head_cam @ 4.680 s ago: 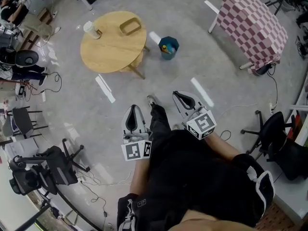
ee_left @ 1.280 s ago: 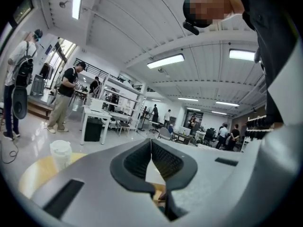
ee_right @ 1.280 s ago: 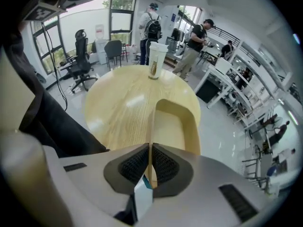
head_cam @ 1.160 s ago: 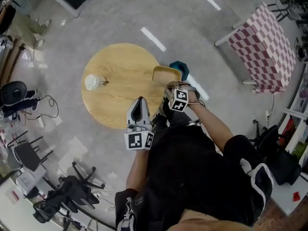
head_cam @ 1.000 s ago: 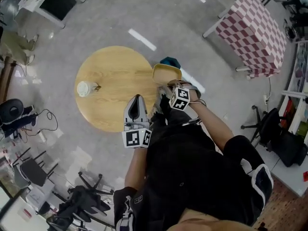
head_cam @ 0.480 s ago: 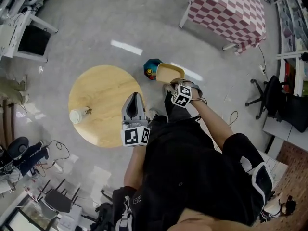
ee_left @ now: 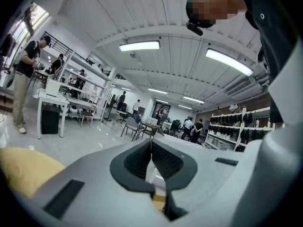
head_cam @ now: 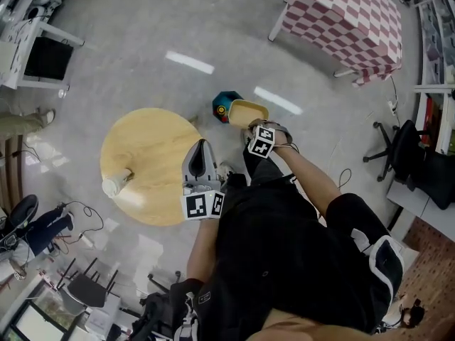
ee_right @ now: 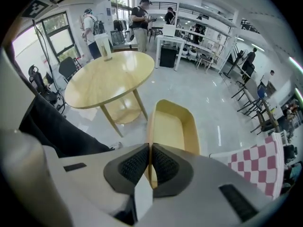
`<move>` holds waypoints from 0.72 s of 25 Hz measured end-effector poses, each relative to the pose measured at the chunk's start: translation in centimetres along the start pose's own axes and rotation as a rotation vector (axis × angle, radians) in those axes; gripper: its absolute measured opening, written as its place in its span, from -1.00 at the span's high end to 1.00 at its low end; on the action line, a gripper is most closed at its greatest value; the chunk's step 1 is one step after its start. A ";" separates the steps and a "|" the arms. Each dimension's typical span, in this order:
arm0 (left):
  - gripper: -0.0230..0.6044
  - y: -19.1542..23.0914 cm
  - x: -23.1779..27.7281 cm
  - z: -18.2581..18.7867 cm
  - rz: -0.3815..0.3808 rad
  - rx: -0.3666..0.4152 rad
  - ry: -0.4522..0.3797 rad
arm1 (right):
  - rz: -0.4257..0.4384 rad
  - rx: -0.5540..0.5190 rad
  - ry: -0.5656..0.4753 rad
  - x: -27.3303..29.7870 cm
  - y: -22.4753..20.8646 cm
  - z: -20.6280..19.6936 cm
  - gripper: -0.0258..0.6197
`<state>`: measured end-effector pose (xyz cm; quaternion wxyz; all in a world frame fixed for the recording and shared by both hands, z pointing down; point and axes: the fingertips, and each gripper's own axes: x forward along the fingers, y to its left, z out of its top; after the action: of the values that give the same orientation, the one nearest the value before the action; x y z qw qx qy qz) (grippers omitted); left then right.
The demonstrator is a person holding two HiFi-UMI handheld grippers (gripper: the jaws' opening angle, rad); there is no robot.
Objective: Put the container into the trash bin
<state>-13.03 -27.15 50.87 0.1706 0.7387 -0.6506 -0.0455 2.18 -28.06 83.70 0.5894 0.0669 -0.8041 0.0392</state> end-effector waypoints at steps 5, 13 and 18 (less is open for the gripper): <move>0.89 0.7 2.8 -1.0 0.033 -0.005 0.024 | 0.061 -0.017 -0.017 3.5 -1.9 1.8 0.79; 0.89 2.2 4.7 -2.1 0.101 -0.020 0.044 | 0.067 0.039 -0.029 9.0 -5.3 3.2 0.22; 0.89 2.8 4.5 -2.1 0.118 -0.027 0.044 | 0.076 0.078 -0.026 8.8 -5.2 3.5 0.49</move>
<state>-14.37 -31.38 54.35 0.1974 0.6974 -0.6884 -0.0279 -2.93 -34.21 90.98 0.5740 0.0597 -0.8115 0.0918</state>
